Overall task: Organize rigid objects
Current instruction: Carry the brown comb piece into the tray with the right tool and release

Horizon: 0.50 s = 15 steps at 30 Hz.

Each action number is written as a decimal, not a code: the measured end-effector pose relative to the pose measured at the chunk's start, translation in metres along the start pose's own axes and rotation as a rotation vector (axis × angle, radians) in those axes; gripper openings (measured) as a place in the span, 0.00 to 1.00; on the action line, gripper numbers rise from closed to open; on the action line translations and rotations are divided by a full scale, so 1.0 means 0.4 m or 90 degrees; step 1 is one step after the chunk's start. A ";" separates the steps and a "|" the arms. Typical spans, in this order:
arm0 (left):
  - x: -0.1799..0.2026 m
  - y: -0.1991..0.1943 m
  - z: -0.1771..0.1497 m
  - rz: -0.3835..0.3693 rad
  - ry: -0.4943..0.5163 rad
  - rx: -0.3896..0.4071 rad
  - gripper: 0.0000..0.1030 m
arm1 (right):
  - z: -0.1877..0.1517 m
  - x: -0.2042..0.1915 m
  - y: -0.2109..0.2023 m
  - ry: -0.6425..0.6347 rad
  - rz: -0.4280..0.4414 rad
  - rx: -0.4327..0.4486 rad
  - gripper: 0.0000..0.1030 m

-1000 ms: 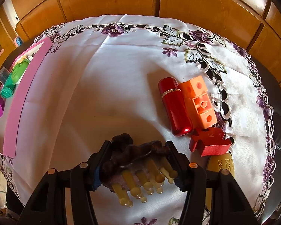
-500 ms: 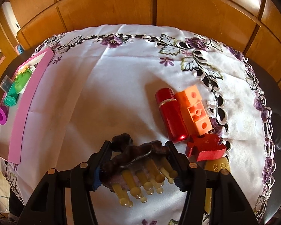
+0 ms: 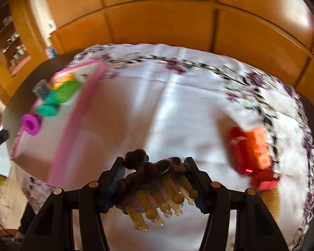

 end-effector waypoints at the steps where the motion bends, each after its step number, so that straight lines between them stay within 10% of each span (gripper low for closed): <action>1: -0.003 -0.002 -0.002 0.000 -0.001 0.001 0.60 | 0.004 -0.023 0.000 -0.010 0.010 0.001 0.57; 15: -0.059 -0.007 -0.014 -0.004 -0.032 0.001 0.59 | 0.075 -0.354 0.015 -0.178 0.093 0.007 0.57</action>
Point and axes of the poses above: each gripper's, at about its wrist camera, not at the fingertips, and y roughly the way its jaws point, x to its right, z to its top, the point moved 3 cm from there along y, roughly the way its jaws point, and after that the axes turned 11 degrees about -x, right-handed, at the moved point
